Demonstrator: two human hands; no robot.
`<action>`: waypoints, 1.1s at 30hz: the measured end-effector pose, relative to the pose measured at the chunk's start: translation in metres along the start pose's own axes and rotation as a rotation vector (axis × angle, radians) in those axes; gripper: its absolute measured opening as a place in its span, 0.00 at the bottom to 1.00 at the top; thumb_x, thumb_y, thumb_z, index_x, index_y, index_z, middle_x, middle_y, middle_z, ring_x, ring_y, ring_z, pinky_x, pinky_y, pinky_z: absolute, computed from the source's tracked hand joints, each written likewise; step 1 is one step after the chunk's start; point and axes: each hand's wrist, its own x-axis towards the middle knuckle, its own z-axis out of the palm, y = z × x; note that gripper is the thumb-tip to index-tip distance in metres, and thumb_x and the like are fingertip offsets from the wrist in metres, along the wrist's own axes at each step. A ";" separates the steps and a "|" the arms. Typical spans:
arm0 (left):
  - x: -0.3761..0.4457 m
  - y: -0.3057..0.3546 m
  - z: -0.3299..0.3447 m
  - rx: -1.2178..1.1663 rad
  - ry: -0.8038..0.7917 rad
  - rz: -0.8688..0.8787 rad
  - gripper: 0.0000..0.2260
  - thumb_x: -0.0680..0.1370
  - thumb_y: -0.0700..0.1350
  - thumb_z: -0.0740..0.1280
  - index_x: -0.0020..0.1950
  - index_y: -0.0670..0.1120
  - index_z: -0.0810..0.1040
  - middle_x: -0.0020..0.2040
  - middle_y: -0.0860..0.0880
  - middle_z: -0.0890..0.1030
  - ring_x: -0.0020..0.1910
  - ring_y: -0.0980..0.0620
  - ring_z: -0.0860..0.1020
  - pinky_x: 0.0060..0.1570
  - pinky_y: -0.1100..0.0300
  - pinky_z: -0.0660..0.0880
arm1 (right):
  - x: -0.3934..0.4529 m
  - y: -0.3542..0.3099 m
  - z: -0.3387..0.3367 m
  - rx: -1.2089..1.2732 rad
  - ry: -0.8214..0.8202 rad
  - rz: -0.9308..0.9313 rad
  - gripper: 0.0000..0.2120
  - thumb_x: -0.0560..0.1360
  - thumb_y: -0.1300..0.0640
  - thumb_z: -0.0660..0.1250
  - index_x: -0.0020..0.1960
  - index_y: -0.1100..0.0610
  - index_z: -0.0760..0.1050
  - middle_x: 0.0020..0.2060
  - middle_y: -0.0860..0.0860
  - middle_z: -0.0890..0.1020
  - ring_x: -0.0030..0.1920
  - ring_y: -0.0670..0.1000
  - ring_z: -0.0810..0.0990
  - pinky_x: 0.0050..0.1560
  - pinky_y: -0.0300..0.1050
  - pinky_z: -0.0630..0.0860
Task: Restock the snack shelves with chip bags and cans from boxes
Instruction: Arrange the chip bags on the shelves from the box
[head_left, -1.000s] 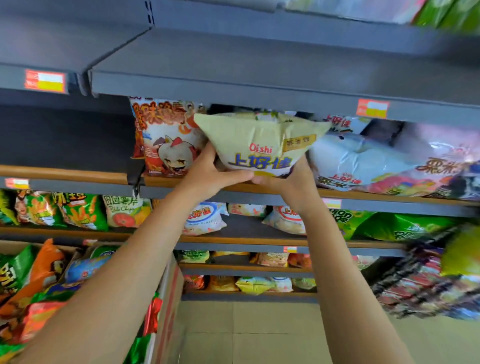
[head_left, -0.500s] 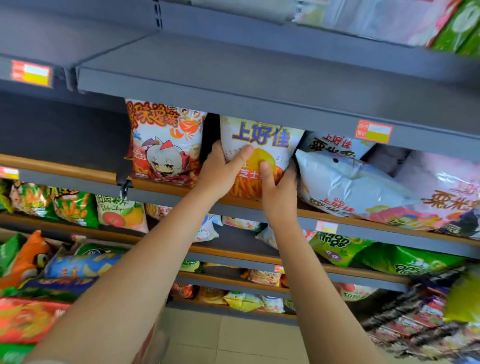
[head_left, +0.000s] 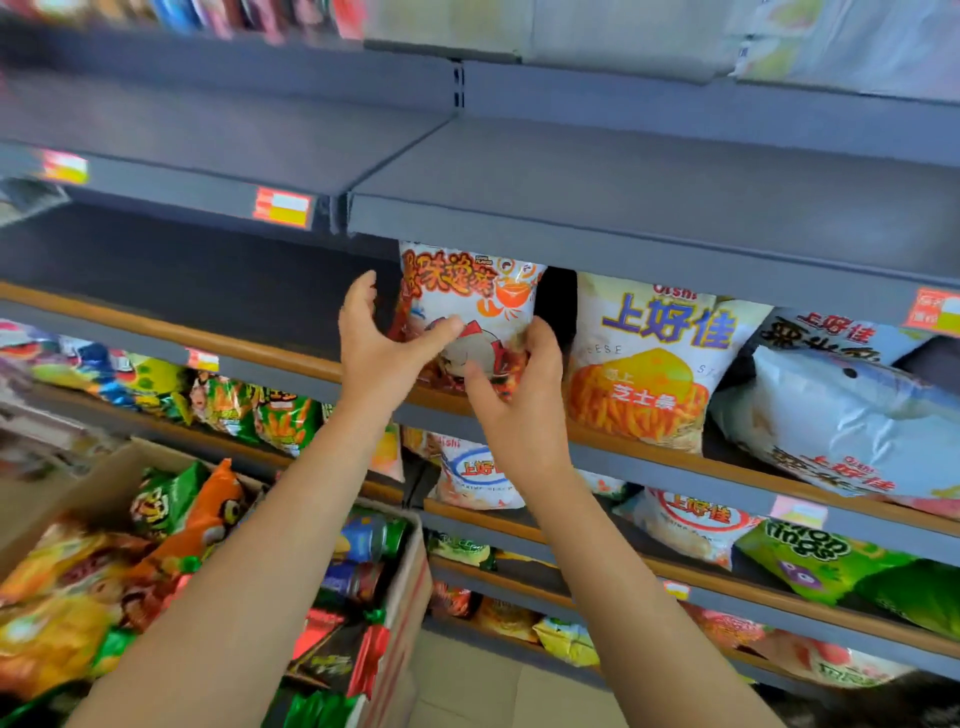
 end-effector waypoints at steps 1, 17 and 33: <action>0.011 -0.002 -0.003 0.009 -0.102 -0.053 0.48 0.67 0.55 0.80 0.80 0.56 0.56 0.78 0.51 0.61 0.76 0.53 0.62 0.71 0.54 0.64 | 0.010 0.001 0.009 -0.002 0.014 0.030 0.39 0.74 0.46 0.72 0.77 0.57 0.57 0.69 0.52 0.69 0.71 0.50 0.68 0.69 0.48 0.71; 0.104 -0.036 0.004 -0.142 -0.685 -0.069 0.53 0.62 0.54 0.80 0.79 0.61 0.52 0.75 0.53 0.69 0.71 0.50 0.71 0.65 0.51 0.73 | 0.038 0.031 0.043 0.020 0.216 0.169 0.39 0.73 0.41 0.72 0.76 0.53 0.59 0.65 0.47 0.75 0.65 0.43 0.75 0.65 0.46 0.76; 0.087 -0.020 0.022 -0.173 -0.784 -0.020 0.32 0.73 0.53 0.76 0.72 0.61 0.64 0.61 0.60 0.76 0.61 0.59 0.75 0.59 0.63 0.70 | 0.043 0.022 0.044 -0.135 0.354 0.263 0.43 0.70 0.36 0.70 0.74 0.59 0.59 0.61 0.48 0.77 0.56 0.40 0.78 0.47 0.24 0.70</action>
